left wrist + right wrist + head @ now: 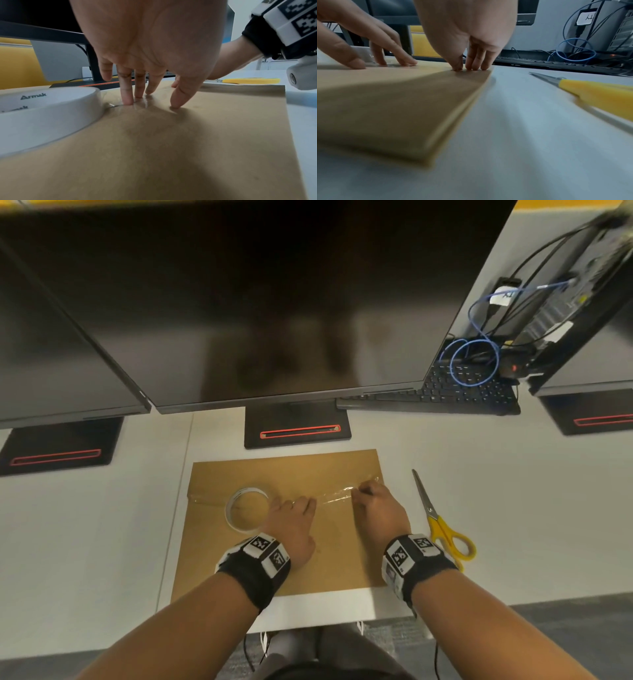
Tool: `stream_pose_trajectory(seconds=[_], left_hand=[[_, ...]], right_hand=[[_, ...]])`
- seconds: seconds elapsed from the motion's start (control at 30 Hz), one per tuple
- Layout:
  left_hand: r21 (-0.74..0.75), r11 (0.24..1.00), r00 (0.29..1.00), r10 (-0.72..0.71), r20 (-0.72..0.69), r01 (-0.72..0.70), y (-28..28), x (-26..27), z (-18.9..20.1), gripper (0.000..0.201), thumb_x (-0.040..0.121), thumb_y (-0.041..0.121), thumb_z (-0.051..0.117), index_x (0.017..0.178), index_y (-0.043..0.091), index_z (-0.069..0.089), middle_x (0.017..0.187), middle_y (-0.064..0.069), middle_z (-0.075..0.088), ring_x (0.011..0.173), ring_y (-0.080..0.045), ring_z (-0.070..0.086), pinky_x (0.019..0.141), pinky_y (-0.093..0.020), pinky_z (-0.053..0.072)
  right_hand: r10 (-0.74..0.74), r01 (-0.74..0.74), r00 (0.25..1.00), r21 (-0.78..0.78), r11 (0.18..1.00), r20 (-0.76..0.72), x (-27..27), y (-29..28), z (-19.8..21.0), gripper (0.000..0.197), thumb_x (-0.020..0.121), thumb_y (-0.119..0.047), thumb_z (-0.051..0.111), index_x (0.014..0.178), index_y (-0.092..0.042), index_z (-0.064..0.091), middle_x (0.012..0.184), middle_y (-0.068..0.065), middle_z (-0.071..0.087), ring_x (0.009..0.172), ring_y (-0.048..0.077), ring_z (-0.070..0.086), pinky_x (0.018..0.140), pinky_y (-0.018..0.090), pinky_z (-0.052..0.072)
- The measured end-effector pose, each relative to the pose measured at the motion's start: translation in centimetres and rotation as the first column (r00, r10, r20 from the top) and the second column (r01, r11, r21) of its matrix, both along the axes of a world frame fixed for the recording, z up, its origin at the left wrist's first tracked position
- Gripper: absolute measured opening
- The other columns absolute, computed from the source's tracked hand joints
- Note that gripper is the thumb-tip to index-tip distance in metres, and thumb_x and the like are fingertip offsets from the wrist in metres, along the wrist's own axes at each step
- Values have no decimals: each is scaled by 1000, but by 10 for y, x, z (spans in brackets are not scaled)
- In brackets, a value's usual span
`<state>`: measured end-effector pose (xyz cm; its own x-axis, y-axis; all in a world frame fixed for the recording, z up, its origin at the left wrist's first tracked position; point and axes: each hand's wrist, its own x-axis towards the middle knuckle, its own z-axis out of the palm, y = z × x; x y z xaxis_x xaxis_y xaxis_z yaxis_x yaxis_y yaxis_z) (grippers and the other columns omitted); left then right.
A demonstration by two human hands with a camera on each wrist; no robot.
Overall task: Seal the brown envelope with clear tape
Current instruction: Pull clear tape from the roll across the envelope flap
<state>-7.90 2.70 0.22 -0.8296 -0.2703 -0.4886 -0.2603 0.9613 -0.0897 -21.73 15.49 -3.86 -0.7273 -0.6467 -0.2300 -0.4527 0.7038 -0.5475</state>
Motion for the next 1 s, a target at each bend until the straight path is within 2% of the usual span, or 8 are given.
stream_pose_trajectory(seconds=[0.2, 0.43, 0.5, 0.6, 0.7, 0.8, 0.9, 1.0], left_hand=[[-44, 999, 1000, 2, 27, -1, 3, -5, -2, 76, 89, 46, 40, 150, 11, 11, 147, -9, 28, 126, -31, 40, 115, -48, 15], [-64, 997, 997, 43, 71, -39, 10, -15, 2, 67, 89, 37, 46, 145, 10, 20, 143, -11, 30, 125, -30, 40, 111, -50, 21], [-74, 996, 996, 45, 76, -40, 14, -22, 2, 69, 87, 31, 52, 144, 12, 18, 146, -13, 25, 130, -30, 33, 110, -51, 19], [-10, 1000, 999, -10, 43, 11, 17, -31, -2, 83, 86, 22, 52, 151, 22, 1, 159, -9, -2, 144, -30, 11, 115, -53, 6], [150, 989, 1000, -16, 7, 15, 21, -41, -9, 69, 96, 23, 39, 152, 26, -1, 160, -3, -11, 147, -27, -1, 118, -49, 5], [167, 986, 999, -3, -34, 9, 24, -48, -13, 60, 100, 35, 31, 152, 24, 3, 161, -3, -3, 146, -28, 8, 117, -48, 11], [98, 994, 997, -37, -74, 44, 25, -60, -11, 59, 99, 40, 30, 152, 21, 10, 157, -7, 17, 137, -30, 27, 113, -47, 21], [74, 996, 994, -40, -103, 48, 24, -69, -8, 60, 97, 43, 34, 150, 22, 16, 148, -5, 31, 129, -30, 36, 109, -47, 27]], right_hand=[[-152, 155, 985, -24, 988, 83, -10, 6, -5, 24, 97, -33, 39, 112, -22, 55, 120, 2, 59, 100, 24, 59, 84, 32, 40], [35, -33, 993, 28, 999, -110, -9, 11, 0, 30, 97, -23, 43, 117, -10, 61, 132, 5, 50, 107, 27, 57, 93, 35, 47], [49, -44, 993, 45, 998, -107, -12, 11, 2, 29, 96, -19, 44, 118, -11, 62, 133, 5, 51, 108, 26, 58, 95, 36, 47], [132, -124, 985, 83, 989, -108, -17, 13, 2, 33, 93, -11, 46, 124, -16, 58, 135, 3, 50, 116, 23, 53, 95, 37, 47], [131, -129, 990, 48, 991, -60, -20, 20, 0, 35, 95, -14, 46, 128, -19, 55, 139, 1, 49, 125, 20, 47, 104, 35, 41], [182, -181, 983, 46, 982, -11, -26, 28, 0, 36, 96, -15, 44, 128, -22, 57, 145, -2, 43, 133, 17, 40, 112, 32, 31], [207, -207, 978, 1, 978, -16, -31, 36, 3, 42, 90, -7, 45, 125, -24, 59, 144, -2, 45, 131, 18, 43, 107, 32, 38], [-35, 28, 973, -34, 999, -229, -41, 48, 13, 38, 87, -14, 53, 125, -17, 58, 135, 7, 51, 122, 27, 49, 97, 37, 44]])
